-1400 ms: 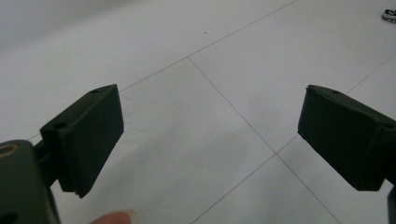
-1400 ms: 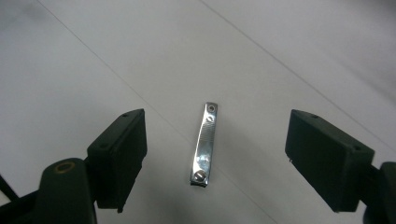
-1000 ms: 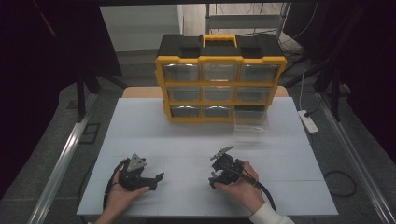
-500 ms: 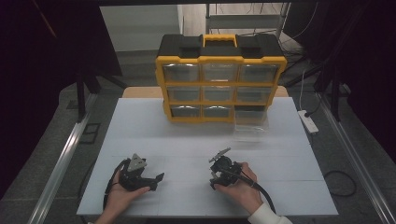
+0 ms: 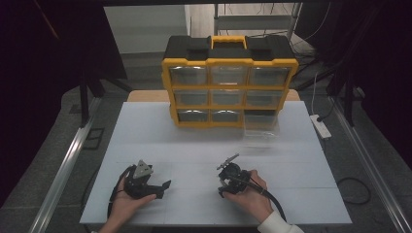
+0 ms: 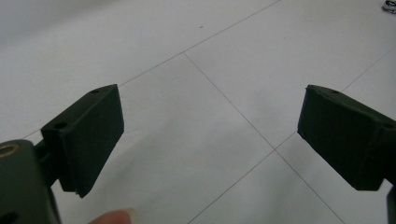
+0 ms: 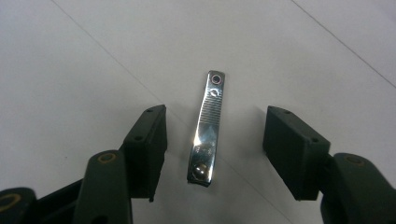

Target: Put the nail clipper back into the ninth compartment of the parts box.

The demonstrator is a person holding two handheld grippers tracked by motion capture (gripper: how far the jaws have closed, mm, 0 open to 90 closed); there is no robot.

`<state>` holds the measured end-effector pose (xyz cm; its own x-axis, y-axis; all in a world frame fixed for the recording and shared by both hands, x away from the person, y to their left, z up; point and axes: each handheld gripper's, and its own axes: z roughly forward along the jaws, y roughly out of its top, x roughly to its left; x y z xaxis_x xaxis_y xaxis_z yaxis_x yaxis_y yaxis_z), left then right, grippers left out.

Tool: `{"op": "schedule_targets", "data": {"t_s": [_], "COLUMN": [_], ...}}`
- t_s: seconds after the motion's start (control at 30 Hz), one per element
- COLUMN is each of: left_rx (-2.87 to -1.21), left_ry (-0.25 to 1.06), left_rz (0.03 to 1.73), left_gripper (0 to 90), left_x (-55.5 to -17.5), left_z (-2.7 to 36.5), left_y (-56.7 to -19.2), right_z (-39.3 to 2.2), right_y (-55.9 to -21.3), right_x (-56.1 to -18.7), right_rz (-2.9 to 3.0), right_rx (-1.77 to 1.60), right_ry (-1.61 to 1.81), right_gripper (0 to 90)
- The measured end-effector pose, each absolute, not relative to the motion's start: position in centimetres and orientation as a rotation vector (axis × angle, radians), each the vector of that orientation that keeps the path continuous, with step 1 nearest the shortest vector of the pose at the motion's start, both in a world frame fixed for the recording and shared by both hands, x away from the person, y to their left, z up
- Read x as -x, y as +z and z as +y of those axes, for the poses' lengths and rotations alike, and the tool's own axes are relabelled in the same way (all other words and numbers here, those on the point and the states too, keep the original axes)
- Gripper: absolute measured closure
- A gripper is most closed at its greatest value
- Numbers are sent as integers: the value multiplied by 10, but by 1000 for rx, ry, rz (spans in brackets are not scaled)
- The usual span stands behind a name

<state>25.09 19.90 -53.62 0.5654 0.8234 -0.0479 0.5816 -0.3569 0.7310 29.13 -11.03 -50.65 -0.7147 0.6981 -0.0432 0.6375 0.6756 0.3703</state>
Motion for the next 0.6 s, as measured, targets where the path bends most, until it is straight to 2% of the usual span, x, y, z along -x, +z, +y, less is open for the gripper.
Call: {"op": "schedule_targets", "data": {"t_s": [0.2, 0.4, 0.6], "left_rx": [-2078, -2080, -2081], "left_ry": [428, 430, 432], "left_rz": [1110, 1111, 1111], "left_gripper": [77, 77, 77], "left_x": [-250, -251, -251], "left_z": [198, 198, 198], "left_y": [-536, -536, -536], "right_z": [-108, -106, -106], "right_y": [-505, -503, -503], "right_x": [-291, -292, -294], "right_rz": [2719, 2721, 2708], "right_rx": [-1088, -1119, -1148], "right_ry": [482, 471, 459], "right_gripper": [483, 615, 690]}}
